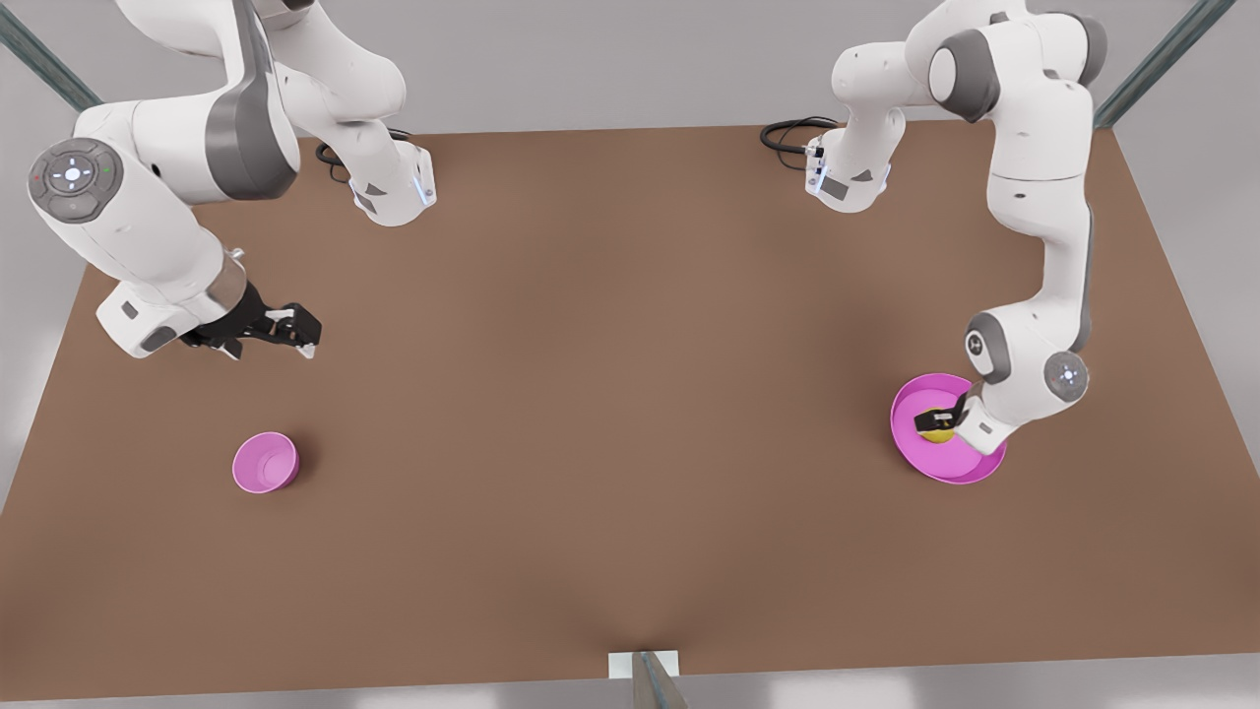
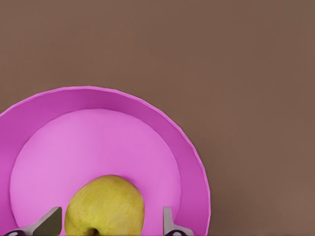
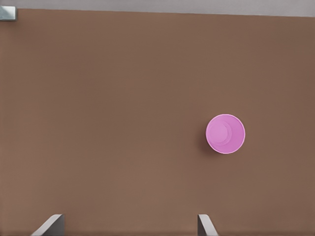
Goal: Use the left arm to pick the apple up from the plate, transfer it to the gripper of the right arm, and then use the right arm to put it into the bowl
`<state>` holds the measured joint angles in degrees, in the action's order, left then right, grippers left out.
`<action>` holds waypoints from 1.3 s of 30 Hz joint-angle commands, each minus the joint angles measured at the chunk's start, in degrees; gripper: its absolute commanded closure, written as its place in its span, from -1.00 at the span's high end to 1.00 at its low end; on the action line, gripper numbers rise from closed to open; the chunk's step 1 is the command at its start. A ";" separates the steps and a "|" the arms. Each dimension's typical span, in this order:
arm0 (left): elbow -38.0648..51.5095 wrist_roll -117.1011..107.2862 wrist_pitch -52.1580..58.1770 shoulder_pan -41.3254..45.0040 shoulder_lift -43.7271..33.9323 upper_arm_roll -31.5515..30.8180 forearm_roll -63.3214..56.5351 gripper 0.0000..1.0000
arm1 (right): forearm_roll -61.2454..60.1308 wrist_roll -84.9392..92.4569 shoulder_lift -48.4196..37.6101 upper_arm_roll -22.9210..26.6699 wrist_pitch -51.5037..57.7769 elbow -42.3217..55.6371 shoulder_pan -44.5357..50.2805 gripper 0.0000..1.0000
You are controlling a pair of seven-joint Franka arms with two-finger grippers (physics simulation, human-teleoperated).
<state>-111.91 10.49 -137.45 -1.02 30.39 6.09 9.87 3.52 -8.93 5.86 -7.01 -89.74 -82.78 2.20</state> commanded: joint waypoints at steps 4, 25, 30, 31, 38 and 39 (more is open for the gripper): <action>0.02 6.12 -3.61 -0.47 2.39 -0.02 -0.12 1.00 | -0.09 -0.65 -0.06 -0.02 0.09 -0.01 -0.17 1.00; 3.45 13.41 -2.91 -0.56 -0.42 -0.02 -0.12 0.55 | 0.08 -0.03 0.20 0.07 -0.35 0.08 -0.61 1.00; 13.03 13.59 9.13 1.28 -5.43 -10.65 6.30 0.55 | 0.08 -0.03 0.20 0.07 -0.08 0.08 -0.61 1.00; 13.82 13.15 9.13 1.28 -5.34 -13.20 7.79 0.55 | 0.08 -0.03 0.20 0.07 -0.08 0.08 -0.70 1.00; 19.79 45.14 11.07 2.07 -2.53 -33.86 30.82 0.55 | -0.27 -0.30 0.29 0.07 0.09 -0.01 -0.53 1.00; 22.43 46.46 10.98 3.57 -1.04 -34.04 31.26 0.55 | -0.36 -0.39 0.47 0.07 0.09 -0.01 -0.26 1.00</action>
<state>-90.72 27.20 -128.31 1.98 28.91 -27.27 33.61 3.37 -9.13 6.31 -6.95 -89.79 -82.84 1.68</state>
